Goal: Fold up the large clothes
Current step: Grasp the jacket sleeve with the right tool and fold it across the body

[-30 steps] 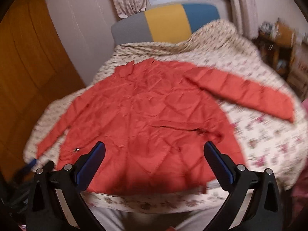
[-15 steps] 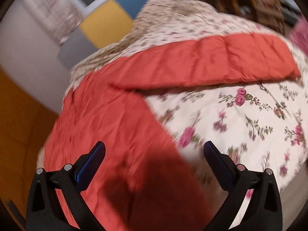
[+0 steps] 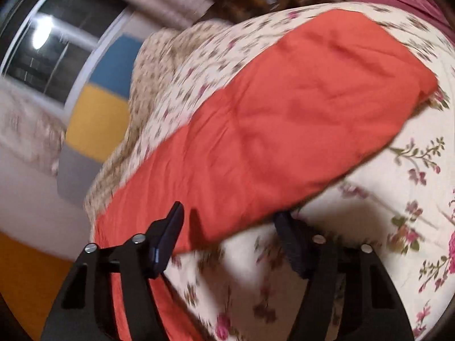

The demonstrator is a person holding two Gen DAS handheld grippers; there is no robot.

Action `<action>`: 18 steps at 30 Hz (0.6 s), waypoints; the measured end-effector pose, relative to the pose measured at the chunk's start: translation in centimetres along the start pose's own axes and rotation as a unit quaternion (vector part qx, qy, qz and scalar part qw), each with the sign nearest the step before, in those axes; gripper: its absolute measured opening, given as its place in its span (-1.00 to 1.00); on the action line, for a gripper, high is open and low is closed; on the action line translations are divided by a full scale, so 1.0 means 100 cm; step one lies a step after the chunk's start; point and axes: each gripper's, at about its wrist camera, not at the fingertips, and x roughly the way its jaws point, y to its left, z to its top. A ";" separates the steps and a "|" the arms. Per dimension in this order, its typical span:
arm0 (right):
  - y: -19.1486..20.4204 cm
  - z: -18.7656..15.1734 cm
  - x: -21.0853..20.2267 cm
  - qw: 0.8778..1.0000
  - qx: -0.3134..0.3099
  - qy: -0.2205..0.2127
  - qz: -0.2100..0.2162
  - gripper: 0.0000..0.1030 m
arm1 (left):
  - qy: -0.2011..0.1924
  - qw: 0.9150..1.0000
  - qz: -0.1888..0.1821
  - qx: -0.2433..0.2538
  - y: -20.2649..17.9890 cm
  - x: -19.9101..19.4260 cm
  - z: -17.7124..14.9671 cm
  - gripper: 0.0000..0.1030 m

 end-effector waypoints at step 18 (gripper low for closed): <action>-0.011 0.030 0.005 0.990 0.069 -0.117 -0.049 -0.16 | -0.035 0.999 0.028 -0.007 0.003 0.028 -0.019 0.94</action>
